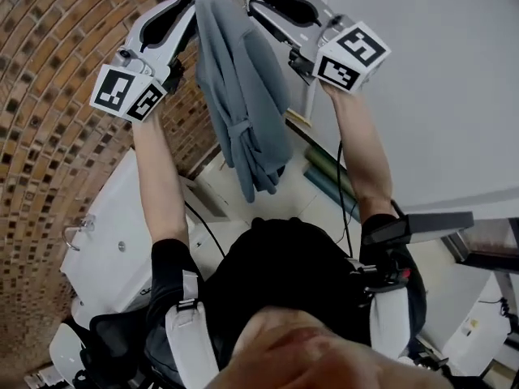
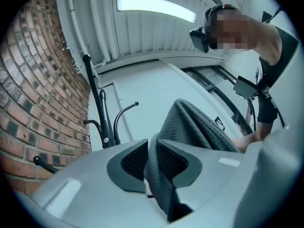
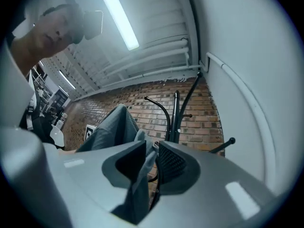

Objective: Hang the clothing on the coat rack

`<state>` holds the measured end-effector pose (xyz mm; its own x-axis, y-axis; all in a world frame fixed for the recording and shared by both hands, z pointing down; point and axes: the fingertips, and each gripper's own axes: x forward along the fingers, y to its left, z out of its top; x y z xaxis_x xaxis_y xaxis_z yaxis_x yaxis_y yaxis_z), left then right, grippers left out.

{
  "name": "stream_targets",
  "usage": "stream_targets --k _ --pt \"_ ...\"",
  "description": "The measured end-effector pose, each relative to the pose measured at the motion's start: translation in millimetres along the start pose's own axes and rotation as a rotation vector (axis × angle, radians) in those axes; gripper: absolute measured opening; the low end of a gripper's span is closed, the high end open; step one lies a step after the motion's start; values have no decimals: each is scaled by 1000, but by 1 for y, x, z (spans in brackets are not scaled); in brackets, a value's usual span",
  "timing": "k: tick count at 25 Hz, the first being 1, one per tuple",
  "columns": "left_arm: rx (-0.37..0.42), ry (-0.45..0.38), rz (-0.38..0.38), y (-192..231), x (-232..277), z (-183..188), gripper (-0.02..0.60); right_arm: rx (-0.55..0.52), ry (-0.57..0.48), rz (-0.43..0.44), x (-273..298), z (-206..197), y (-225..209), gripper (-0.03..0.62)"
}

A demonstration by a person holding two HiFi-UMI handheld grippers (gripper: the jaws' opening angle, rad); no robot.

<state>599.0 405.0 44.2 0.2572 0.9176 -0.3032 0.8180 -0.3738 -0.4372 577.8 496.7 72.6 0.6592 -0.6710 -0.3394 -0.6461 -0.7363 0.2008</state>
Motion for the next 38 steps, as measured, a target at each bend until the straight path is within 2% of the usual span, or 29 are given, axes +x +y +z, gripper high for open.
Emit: stream_targets --k 4,7,9,11,13,14,16,18,19,20,22,24,25,26,28,29,31,33,34,36,37,38 --pt "-47 -14 -20 19 18 0 57 19 -6 86 34 0 2 86" --pt "21 47 -18 31 42 -5 23 6 29 49 41 -12 -8 86" --pt "114 150 -40 38 64 -17 23 -6 100 6 42 -30 -16 69" --pt "200 304 -95 40 83 -36 15 -4 191 -39 39 -52 -22 69" --pt "286 458 -155 39 89 -51 9 0 228 -130 26 -60 -35 69" --pt "325 511 -180 37 88 -55 9 -15 200 -191 18 -52 -43 63" --pt "379 553 -212 34 82 -56 9 -98 55 -267 5 -8 -48 43" --pt "368 539 -208 35 81 -56 9 -195 -74 -223 7 35 -31 5" --pt "340 524 -202 35 80 -56 9 -223 -82 -167 15 42 -20 0" --pt "310 511 -198 36 78 -56 9 -230 -34 -102 27 33 -10 0" --pt "269 498 -189 39 71 -59 9 -249 192 -7 51 -21 2 0" --pt "254 512 -179 42 58 -66 9 -297 458 11 55 -91 3 0" --pt "258 530 -178 42 49 -71 12 -304 553 16 50 -120 4 0" --pt "260 546 -179 40 41 -77 12 -295 608 27 43 -139 7 0" --pt "243 547 -171 39 28 -84 12 -256 639 50 32 -156 10 0" --pt "235 539 -157 40 25 -85 12 -245 634 41 28 -155 7 0" --pt "259 553 -131 46 21 -90 12 -245 565 -44 22 -132 -10 0" --pt "325 619 -148 47 23 -100 12 -267 376 -153 20 -78 -26 0" --pt "353 653 -175 45 26 -104 12 -276 263 -174 23 -49 -28 0" --pt "392 700 -232 38 30 -108 12 -248 118 -107 37 -15 -17 0" --pt "409 715 -253 36 30 -108 12 -223 113 -38 48 -16 -7 0" --pt "423 727 -264 36 29 -107 12 -213 158 29 60 -28 3 0"
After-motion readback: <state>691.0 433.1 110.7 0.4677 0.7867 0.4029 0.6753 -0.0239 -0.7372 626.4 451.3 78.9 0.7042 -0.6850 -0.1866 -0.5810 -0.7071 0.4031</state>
